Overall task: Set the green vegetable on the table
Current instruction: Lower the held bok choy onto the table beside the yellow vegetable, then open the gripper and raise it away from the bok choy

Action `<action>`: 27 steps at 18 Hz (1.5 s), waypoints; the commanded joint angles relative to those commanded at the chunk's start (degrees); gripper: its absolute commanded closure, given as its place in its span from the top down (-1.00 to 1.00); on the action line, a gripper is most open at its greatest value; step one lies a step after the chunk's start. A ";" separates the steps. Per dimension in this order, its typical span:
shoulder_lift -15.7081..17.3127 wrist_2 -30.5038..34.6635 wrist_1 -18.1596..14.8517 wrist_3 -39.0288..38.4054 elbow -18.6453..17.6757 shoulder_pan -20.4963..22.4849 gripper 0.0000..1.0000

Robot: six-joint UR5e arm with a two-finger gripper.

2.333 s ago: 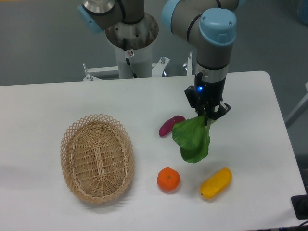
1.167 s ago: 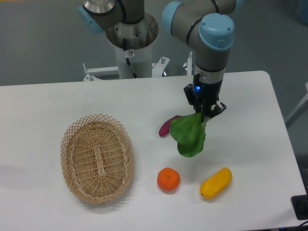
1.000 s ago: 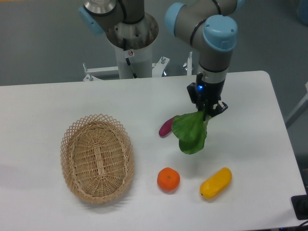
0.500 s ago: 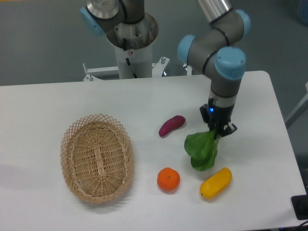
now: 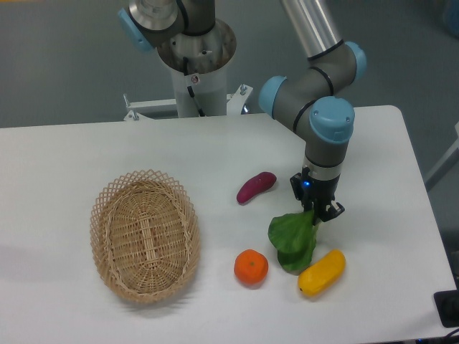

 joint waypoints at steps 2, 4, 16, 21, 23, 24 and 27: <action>1.23 0.09 -0.09 -0.61 -0.09 0.00 1.00; 2.20 0.00 -0.09 -2.63 0.35 0.09 1.00; 9.40 3.69 -10.44 -2.37 10.27 4.20 1.00; 12.30 3.60 -22.04 3.74 13.71 8.33 1.00; 13.01 3.25 -24.34 12.00 13.80 11.15 1.00; 13.62 3.17 -24.87 14.04 13.71 11.94 1.00; 13.89 1.68 -25.31 15.38 13.62 13.27 1.00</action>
